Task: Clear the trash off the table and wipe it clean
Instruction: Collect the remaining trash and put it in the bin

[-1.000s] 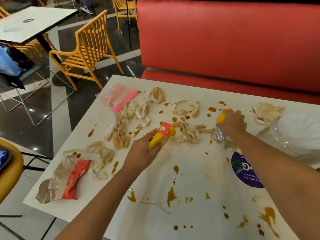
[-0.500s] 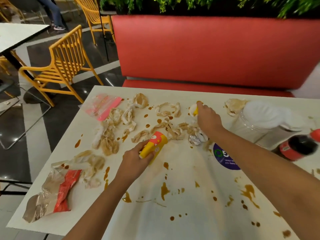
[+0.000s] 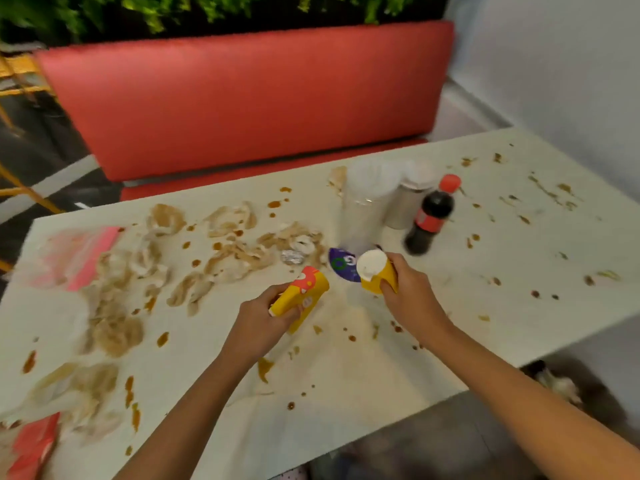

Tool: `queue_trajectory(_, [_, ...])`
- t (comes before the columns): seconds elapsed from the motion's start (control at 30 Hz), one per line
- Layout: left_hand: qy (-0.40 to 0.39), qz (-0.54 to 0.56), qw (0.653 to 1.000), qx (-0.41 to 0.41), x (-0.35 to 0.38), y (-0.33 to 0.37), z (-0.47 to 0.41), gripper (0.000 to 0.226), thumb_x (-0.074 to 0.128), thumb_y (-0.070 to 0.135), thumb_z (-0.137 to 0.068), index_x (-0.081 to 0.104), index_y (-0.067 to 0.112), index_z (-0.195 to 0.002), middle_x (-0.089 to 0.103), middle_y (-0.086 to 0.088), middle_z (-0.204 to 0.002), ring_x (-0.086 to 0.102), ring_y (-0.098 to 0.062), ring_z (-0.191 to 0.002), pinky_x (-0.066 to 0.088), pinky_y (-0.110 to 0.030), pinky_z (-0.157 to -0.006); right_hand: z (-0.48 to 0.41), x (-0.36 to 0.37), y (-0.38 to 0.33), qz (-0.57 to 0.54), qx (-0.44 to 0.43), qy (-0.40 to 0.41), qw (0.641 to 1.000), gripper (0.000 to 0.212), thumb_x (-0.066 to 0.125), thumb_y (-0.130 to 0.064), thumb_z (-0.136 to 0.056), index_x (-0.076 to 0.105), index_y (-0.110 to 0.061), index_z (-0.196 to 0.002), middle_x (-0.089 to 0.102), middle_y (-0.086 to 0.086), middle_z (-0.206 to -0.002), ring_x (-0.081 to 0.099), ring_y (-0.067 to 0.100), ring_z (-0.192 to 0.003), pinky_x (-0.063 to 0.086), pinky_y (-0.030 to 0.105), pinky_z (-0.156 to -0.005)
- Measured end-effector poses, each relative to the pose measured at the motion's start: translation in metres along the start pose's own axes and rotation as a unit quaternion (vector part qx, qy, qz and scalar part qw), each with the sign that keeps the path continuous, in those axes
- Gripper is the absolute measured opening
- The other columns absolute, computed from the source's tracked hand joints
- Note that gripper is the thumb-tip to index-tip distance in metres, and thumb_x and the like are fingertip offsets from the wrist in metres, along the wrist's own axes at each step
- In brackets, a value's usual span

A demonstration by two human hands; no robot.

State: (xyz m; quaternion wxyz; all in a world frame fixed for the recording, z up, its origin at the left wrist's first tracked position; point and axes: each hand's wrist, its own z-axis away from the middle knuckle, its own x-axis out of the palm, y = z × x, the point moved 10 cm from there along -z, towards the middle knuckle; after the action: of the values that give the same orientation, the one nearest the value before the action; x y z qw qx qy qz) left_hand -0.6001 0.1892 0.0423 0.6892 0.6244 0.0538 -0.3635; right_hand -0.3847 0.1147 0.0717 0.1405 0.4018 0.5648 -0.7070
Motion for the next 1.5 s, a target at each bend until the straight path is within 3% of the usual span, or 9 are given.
queue_trajectory(0.17, [-0.094, -0.006, 0.994, 0.059, 0.078, 0.055, -0.005, 0.035, 0.065, 0.024, -0.085, 0.058, 0.028, -0.119, 0.058, 0.008, -0.100, 0.055, -0.007, -0.081, 0.039, -0.007, -0.059, 0.039, -0.052, 0.065, -0.016, 0.062, 0.029, 0.998, 0.042, 0.051, -0.008, -0.092, 0.042, -0.013, -0.133, 0.058, 0.011, -0.121, 0.055, 0.026, -0.106, 0.041, 0.024, -0.082])
queue_trajectory(0.3, [-0.158, -0.014, 0.982, 0.103, 0.141, 0.102, -0.004, 0.031, 0.065, 0.027, -0.085, 0.056, 0.034, -0.114, 0.058, 0.012, -0.099, 0.055, 0.003, -0.078, 0.038, -0.001, -0.057, 0.057, -0.108, 0.117, -0.029, 0.097, 0.098, 0.990, 0.044, 0.051, -0.005, -0.091, 0.042, -0.013, -0.134, 0.055, 0.008, -0.126, 0.051, 0.024, -0.114, 0.033, 0.015, -0.082])
queue_trajectory(0.37, [-0.188, -0.021, 0.974, 0.125, 0.175, 0.124, -0.002, 0.032, 0.065, 0.028, -0.085, 0.056, 0.036, -0.114, 0.060, 0.012, -0.101, 0.059, -0.001, -0.085, 0.039, -0.002, -0.062, 0.066, -0.134, 0.146, -0.041, 0.115, 0.134, 0.983, 0.043, 0.051, -0.004, -0.091, 0.043, -0.011, -0.133, 0.054, 0.008, -0.127, 0.050, 0.024, -0.115, 0.029, 0.010, -0.078])
queue_trajectory(0.5, [-0.246, -0.052, 0.956, 0.153, 0.255, 0.167, 0.008, 0.037, 0.064, 0.031, -0.085, 0.054, 0.035, -0.120, 0.059, 0.013, -0.104, 0.058, -0.005, -0.082, 0.040, -0.004, -0.063, 0.087, -0.190, 0.218, -0.070, 0.162, 0.201, 0.963, 0.042, 0.052, -0.005, -0.090, 0.045, -0.011, -0.131, 0.056, 0.009, -0.124, 0.052, 0.024, -0.113, 0.032, 0.015, -0.079])
queue_trajectory(0.73, [-0.340, -0.028, 0.928, 0.148, 0.418, 0.243, 0.028, 0.029, 0.067, 0.030, -0.083, 0.053, 0.049, -0.101, 0.060, 0.027, -0.094, 0.056, 0.013, -0.084, 0.040, 0.000, -0.065, 0.155, -0.298, 0.370, -0.075, 0.274, 0.306, 0.909, 0.037, 0.062, -0.006, -0.084, 0.055, -0.007, -0.120, 0.065, 0.016, -0.108, 0.059, 0.030, -0.100, 0.034, 0.018, -0.071])
queue_trajectory(0.87, [-0.385, -0.030, 0.911, 0.144, 0.509, 0.277, 0.041, 0.031, 0.068, 0.024, -0.083, 0.055, 0.048, -0.096, 0.061, 0.026, -0.091, 0.059, 0.010, -0.084, 0.040, 0.001, -0.065, 0.195, -0.339, 0.444, -0.068, 0.326, 0.330, 0.883, 0.035, 0.063, -0.005, -0.082, 0.056, -0.006, -0.117, 0.066, 0.016, -0.103, 0.060, 0.031, -0.097, 0.036, 0.024, -0.072])
queue_trajectory(1.07, [-0.431, -0.034, 0.893, 0.122, 0.634, 0.294, 0.057, 0.032, 0.070, 0.024, -0.081, 0.060, 0.034, -0.110, 0.066, 0.013, -0.098, 0.061, 0.000, -0.091, 0.044, -0.007, -0.070, 0.235, -0.354, 0.544, -0.071, 0.394, 0.330, 0.855, 0.032, 0.061, -0.006, -0.083, 0.056, -0.005, -0.114, 0.065, 0.018, -0.101, 0.058, 0.035, -0.097, 0.040, 0.033, -0.077])
queue_trajectory(1.33, [-0.412, -0.068, 0.901, 0.118, 0.745, 0.263, 0.041, 0.035, 0.064, 0.018, -0.086, 0.055, 0.027, -0.119, 0.058, 0.011, -0.101, 0.055, -0.003, -0.091, 0.041, -0.011, -0.070, 0.249, -0.324, 0.647, -0.115, 0.451, 0.345, 0.815, 0.029, 0.063, -0.002, -0.081, 0.057, 0.001, -0.110, 0.059, 0.016, -0.107, 0.054, 0.029, -0.101, 0.033, 0.021, -0.076])
queue_trajectory(1.5, [-0.385, -0.146, 0.904, 0.113, 0.792, 0.210, 0.009, 0.044, 0.064, 0.021, -0.086, 0.052, 0.019, -0.129, 0.049, -0.003, -0.115, 0.050, -0.017, -0.104, 0.042, -0.028, -0.087, 0.239, -0.278, 0.709, -0.157, 0.481, 0.343, 0.791, 0.032, 0.062, -0.005, -0.083, 0.055, -0.001, -0.115, 0.061, 0.015, -0.107, 0.055, 0.030, -0.100, 0.029, 0.017, -0.069])
